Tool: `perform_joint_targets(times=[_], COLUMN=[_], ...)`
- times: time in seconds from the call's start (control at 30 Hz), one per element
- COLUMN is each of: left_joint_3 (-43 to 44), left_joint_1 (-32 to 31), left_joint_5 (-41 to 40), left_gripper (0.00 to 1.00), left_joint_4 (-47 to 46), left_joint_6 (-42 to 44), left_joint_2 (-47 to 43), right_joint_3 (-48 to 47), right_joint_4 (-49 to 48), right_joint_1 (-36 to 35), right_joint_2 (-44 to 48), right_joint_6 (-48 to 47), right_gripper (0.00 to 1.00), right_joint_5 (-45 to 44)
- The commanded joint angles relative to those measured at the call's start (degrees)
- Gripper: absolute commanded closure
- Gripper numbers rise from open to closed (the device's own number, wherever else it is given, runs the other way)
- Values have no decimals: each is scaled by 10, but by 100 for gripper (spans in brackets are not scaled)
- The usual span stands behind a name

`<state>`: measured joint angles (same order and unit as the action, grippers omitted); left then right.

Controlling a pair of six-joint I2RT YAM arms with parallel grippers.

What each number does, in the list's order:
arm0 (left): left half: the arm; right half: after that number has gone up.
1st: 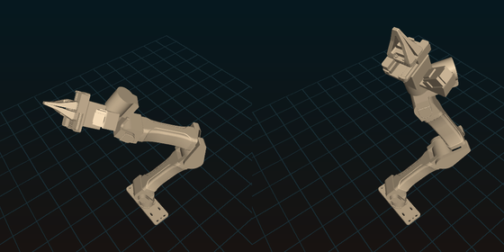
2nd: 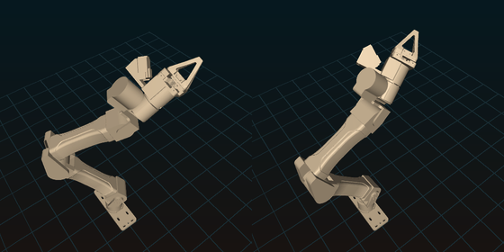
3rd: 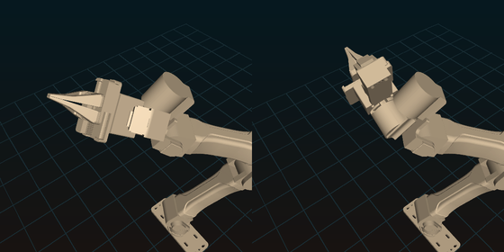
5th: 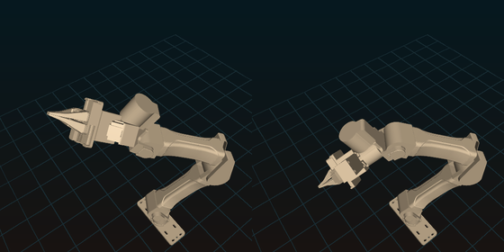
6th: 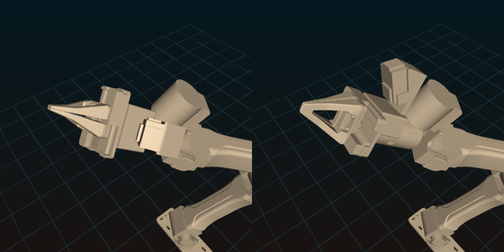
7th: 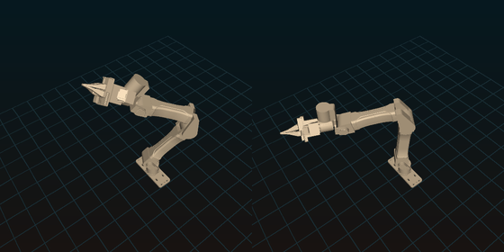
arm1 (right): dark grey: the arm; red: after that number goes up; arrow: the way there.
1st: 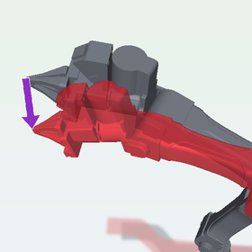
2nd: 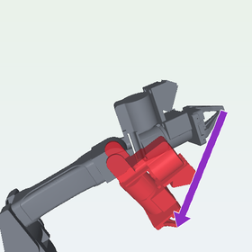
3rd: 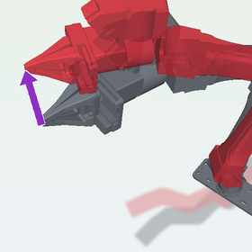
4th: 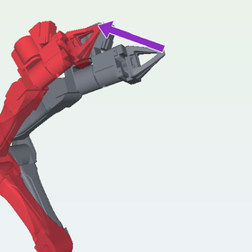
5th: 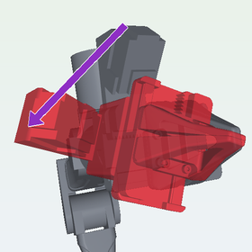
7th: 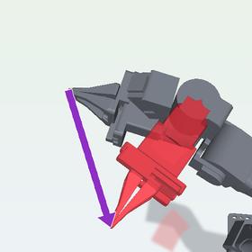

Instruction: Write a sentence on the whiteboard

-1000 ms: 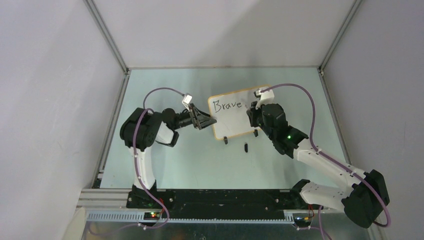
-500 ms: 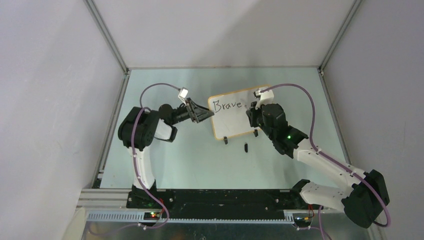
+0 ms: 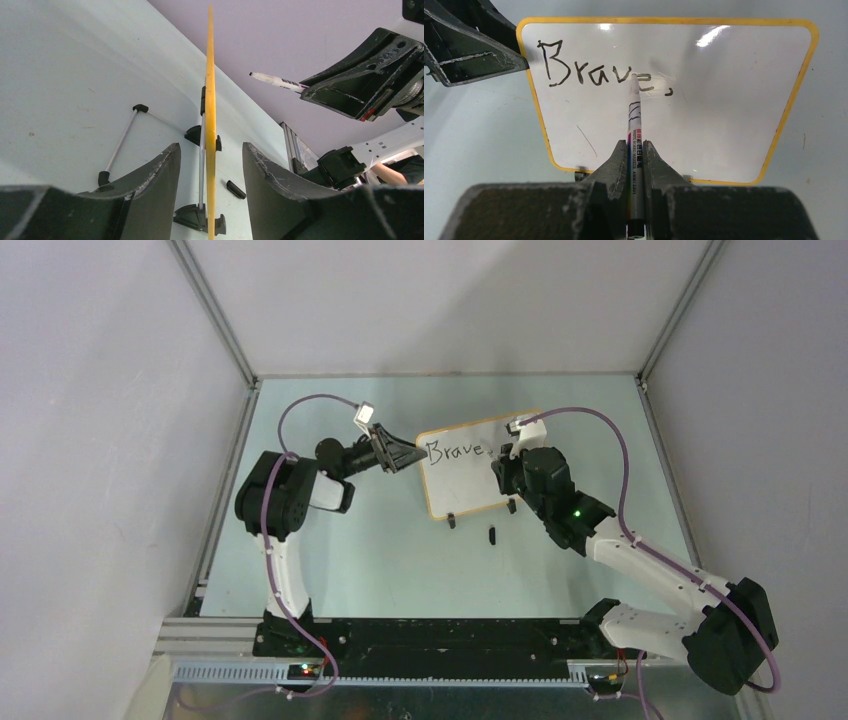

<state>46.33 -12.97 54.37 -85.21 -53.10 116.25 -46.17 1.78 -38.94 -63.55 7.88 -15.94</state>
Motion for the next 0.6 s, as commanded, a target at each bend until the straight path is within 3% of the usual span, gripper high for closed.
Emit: perform_joint_targets(times=[0.0, 0.33, 0.47, 0.57], left_joint_3=[12, 19, 23, 28], left_joint_1=[2, -6, -10, -12], left_joint_5=[10, 15, 19, 23], left_gripper=[47, 54, 74, 95], left_joint_4=[-24, 6, 16, 18], left_joint_6=[-10, 5, 9, 6], left_joint_2=[1, -3, -4, 0], right_joint_3=[-1, -1, -1, -1], right_joint_4=[-24, -23, -24, -25], right_joint_1=[-3, -5, -6, -7], right_joint_2=[-3, -5, -7, -9], right_joint_6=[-1, -4, -5, -5], right_gripper=[100, 100, 100, 100], right_joint_5=[4, -1, -1, -1])
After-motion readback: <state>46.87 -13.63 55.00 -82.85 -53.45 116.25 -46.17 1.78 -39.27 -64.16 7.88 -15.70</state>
